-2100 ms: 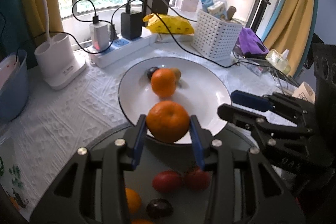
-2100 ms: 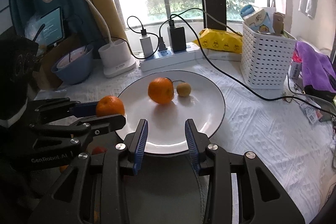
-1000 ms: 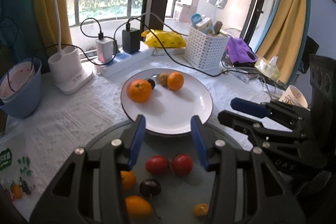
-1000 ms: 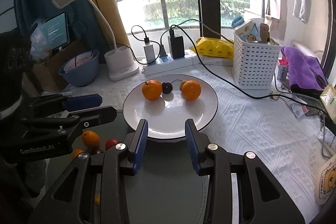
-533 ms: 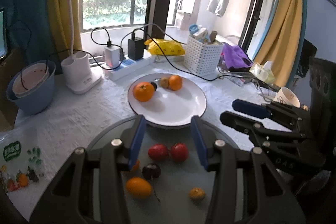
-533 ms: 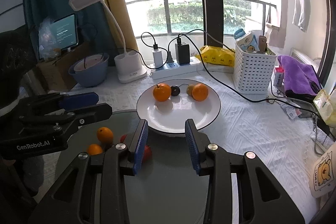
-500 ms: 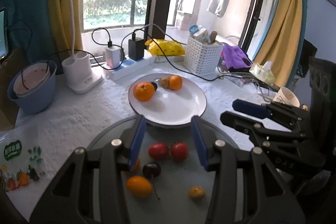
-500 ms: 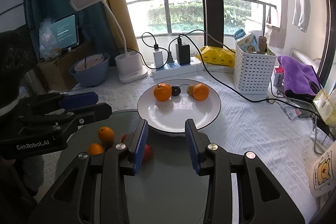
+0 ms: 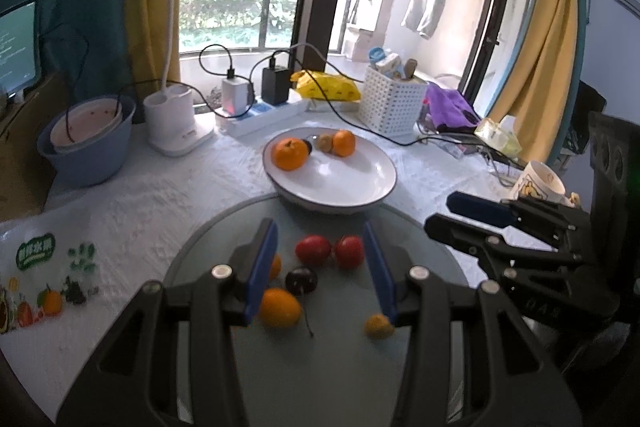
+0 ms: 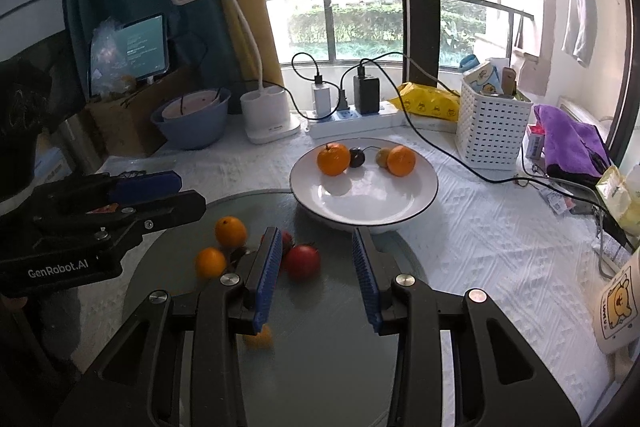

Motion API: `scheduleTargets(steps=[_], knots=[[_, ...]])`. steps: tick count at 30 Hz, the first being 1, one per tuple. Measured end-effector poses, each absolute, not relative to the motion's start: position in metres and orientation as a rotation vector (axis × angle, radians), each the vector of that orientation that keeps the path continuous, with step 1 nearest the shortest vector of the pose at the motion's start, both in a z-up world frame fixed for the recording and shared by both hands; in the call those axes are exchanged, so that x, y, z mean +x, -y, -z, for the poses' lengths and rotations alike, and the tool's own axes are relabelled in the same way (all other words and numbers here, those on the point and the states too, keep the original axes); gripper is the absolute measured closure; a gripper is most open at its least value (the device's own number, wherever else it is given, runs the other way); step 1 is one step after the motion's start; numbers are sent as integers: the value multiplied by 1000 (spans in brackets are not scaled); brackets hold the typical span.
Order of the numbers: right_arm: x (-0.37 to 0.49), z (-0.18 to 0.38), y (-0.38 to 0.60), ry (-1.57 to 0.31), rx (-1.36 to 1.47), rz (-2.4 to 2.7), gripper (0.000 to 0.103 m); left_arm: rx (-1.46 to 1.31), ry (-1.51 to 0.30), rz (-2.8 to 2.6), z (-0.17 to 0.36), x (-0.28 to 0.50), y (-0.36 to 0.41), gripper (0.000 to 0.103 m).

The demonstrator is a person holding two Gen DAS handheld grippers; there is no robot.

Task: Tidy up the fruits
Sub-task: 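Move both open tools back over the turntable fruits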

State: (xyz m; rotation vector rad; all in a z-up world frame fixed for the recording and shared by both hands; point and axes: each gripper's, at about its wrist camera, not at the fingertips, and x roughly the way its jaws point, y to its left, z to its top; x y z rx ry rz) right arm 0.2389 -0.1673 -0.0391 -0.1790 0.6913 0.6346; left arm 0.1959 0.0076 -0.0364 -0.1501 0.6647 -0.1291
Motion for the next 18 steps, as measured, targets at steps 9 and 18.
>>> scheduleTargets(steps=[9, 18], knots=[[220, 48, 158, -715, -198, -657, 64, -145, -662, 106, 43, 176, -10, 57], [212, 65, 150, -769, -231, -657, 64, -162, -677, 93, 58, 159, -12, 57]])
